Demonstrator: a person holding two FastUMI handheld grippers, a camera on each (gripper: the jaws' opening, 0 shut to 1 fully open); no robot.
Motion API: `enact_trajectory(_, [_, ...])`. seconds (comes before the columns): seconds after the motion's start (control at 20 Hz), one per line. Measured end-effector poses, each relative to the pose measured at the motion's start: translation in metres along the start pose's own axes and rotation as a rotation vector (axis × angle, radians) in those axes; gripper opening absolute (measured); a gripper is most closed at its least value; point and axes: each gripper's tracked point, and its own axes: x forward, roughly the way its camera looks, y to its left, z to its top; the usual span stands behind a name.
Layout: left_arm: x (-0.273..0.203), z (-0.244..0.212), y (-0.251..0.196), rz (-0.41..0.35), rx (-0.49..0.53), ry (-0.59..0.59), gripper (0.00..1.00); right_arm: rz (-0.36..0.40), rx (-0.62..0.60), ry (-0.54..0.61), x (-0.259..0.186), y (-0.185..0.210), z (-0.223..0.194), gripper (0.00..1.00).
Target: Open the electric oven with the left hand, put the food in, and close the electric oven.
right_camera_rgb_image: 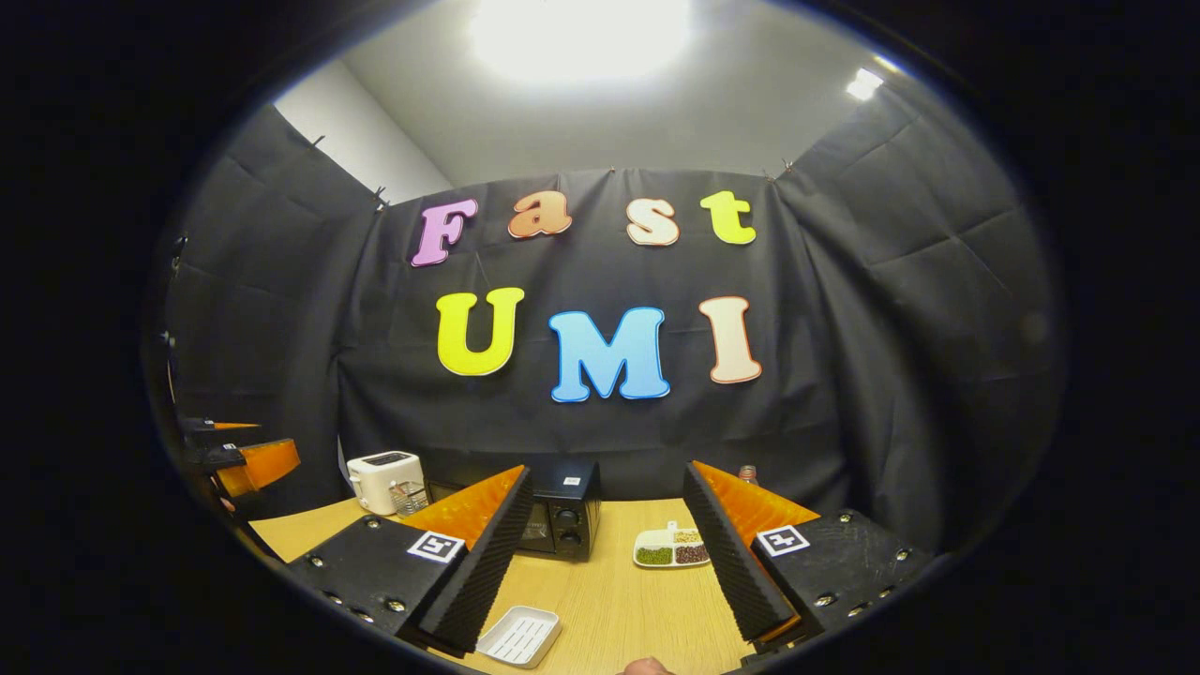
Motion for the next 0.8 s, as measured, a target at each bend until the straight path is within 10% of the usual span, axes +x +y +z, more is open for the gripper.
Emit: enact_trajectory(0.8, [-0.004,0.006,0.019,0.015,-0.014,-0.009,1.0,-0.015,-0.02,-0.023,-0.003,0.012,0.006,0.98])
